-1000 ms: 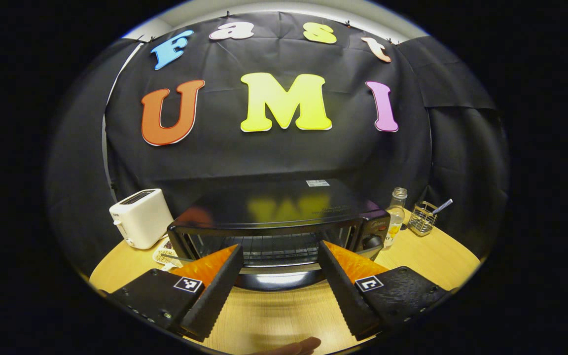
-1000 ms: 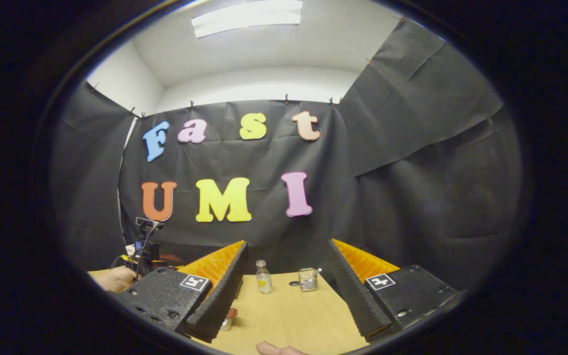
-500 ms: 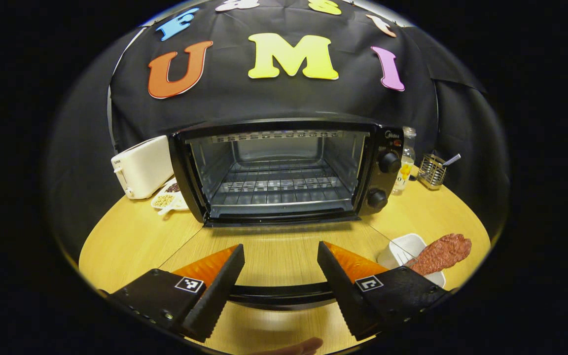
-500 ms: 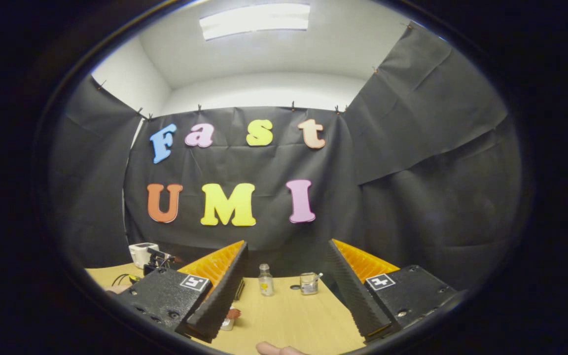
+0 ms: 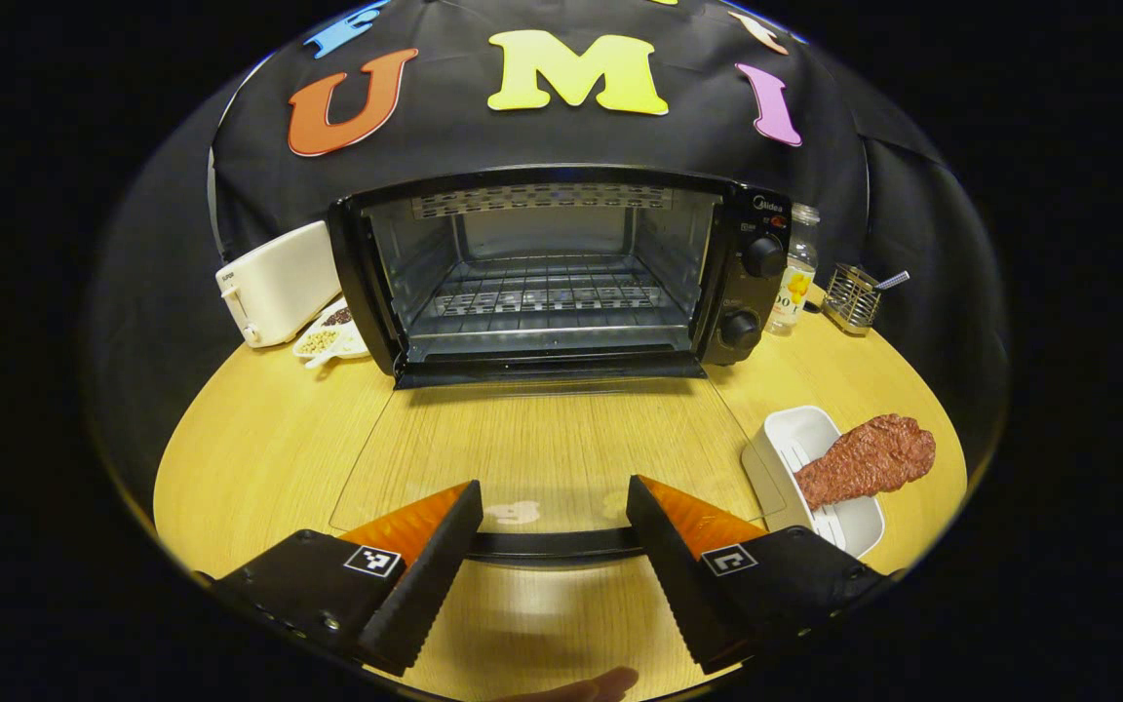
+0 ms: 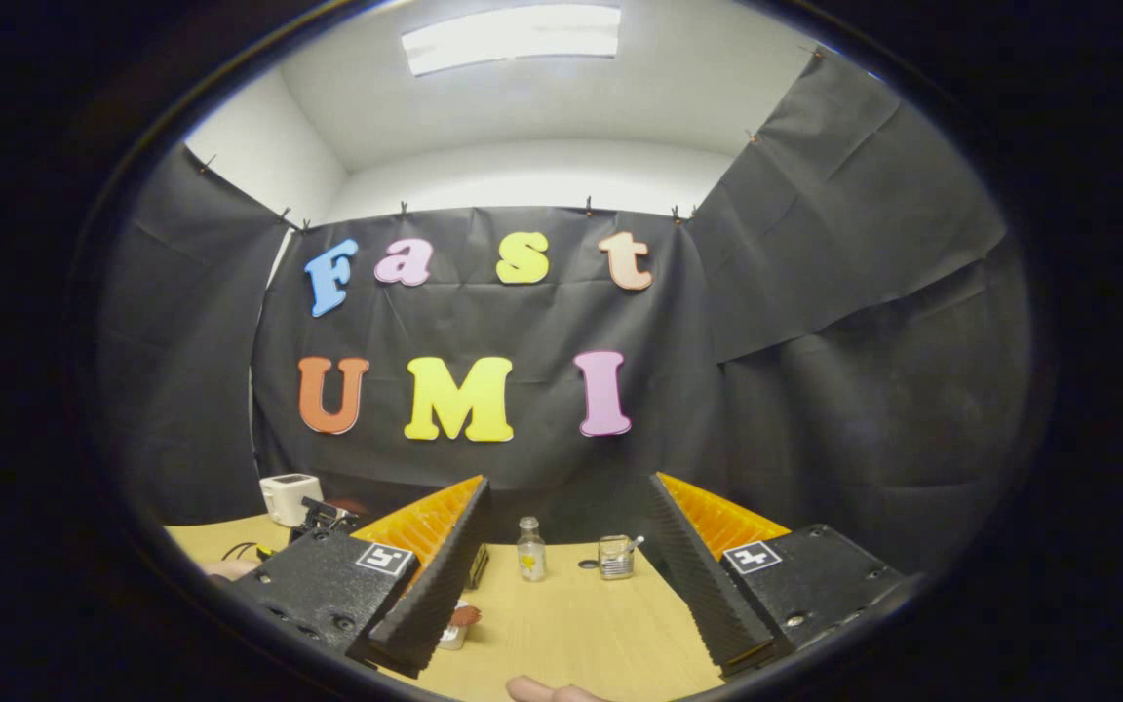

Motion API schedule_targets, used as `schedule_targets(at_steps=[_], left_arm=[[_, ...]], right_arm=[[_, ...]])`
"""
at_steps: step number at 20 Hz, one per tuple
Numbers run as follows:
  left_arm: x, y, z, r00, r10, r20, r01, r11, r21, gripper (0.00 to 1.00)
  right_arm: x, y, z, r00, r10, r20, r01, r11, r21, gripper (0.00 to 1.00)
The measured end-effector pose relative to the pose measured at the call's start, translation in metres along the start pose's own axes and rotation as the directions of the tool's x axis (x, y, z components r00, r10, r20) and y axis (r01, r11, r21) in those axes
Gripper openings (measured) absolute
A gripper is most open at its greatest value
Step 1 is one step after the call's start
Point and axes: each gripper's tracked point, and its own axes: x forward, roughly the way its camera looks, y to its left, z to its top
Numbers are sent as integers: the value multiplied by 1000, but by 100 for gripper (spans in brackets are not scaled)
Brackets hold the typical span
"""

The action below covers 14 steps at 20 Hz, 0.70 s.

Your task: Open the electric oven with the left hand, put the food in, and close the electric oven.

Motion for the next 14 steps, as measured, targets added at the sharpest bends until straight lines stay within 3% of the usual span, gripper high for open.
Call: schedule_targets(at_steps=[8, 9, 14], left_arm=[[-1, 2, 3, 984, -3, 180, 2, 1000, 5, 95], [-8, 3, 6, 981, 8, 196, -6, 1000, -8, 95], [-65, 4, 48, 933, 15, 359, 9, 998, -65, 95]], right_arm=[[3, -2, -19, 999, 5, -43, -6, 1000, -14, 96], [6, -1, -23, 998, 12, -53, -13, 1000, -10, 100], [20, 16, -52, 982, 113, -150, -109, 993, 35, 100]])
